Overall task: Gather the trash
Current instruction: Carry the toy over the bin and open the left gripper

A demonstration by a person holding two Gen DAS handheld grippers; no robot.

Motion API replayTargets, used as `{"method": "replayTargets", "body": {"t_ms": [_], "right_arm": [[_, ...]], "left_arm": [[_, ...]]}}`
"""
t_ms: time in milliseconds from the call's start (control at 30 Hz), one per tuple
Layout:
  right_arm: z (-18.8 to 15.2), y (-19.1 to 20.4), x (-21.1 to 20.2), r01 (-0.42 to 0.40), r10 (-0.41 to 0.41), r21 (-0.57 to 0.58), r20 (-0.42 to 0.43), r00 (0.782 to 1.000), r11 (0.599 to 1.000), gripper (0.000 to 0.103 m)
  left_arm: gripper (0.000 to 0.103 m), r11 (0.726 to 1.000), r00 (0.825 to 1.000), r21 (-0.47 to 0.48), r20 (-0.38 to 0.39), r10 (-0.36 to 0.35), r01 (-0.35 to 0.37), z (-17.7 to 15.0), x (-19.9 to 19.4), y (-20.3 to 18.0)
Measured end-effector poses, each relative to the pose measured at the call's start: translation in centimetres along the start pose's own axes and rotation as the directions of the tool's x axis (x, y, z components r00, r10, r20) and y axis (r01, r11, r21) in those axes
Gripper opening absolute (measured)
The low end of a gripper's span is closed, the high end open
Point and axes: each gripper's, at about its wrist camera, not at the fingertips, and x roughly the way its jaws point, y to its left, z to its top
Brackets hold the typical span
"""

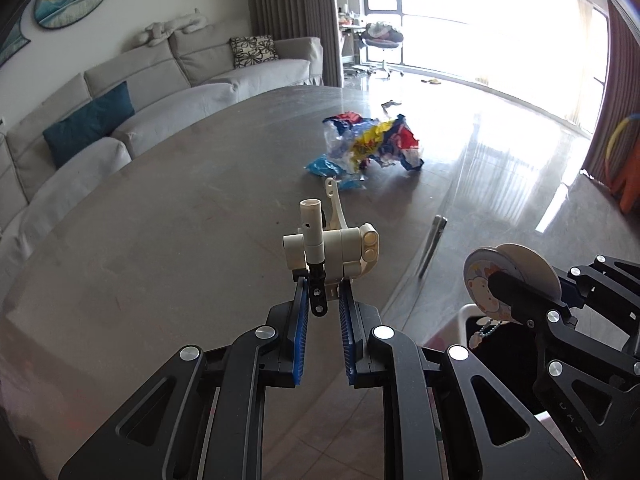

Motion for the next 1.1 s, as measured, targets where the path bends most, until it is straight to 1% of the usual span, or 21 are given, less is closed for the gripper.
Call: {"method": "replayTargets", "body": {"t_ms": [300, 400, 600, 733, 867, 1033, 1100], "right_arm": [[-5.0, -4.2, -4.4, 0.092, -0.091, 0.062, -0.021, 0.996, 0.994, 0.014], [-7.0, -5.8, -5.6, 0.125, -0.122, 0.083, -0.036, 0.992, 0.989, 0.014], [-9.8, -8.7, -7.7, 0.175, -0.168, 0.139, -0.059, 0.984, 0.975, 0.014], [-11.8, -10.5, -8.8, 0.209, -0.197, 0.173, -0.081, 0.977, 0.963, 0.014], [-13.3, -12.0, -9.1, 0.232, -0.214, 0.197, -0.106, 0.971, 0.953, 0.014], [-14.9, -13.3, -9.3, 0.246, -0.222, 0.215, -0.131, 0.966, 0.945, 0.014], [-15.0, -13.5, -9.1, 0.247, -0.222, 0.220, -0.135, 0.966, 0.944, 0.014]], "left_arm": [[0.016, 0.991, 0.995, 0.083, -0.025, -0.099, 0.101, -2.2, -1.4, -7.9], [0.016, 0.985, 0.991, 0.112, -0.042, -0.129, 0.133, -3.2, -1.7, -10.6], [0.017, 0.967, 0.979, 0.161, -0.089, -0.184, 0.197, -5.0, -1.7, -15.6], [0.017, 0.955, 0.971, 0.192, -0.128, -0.203, 0.226, -6.0, -0.9, -18.5], [0.017, 0.946, 0.963, 0.217, -0.170, -0.207, 0.241, -7.0, 0.3, -20.9], [0.017, 0.934, 0.954, 0.256, -0.233, -0.190, 0.248, -7.9, 2.1, -22.9], [0.017, 0.933, 0.953, 0.265, -0.244, -0.180, 0.244, -8.0, 2.8, -23.4]]}}
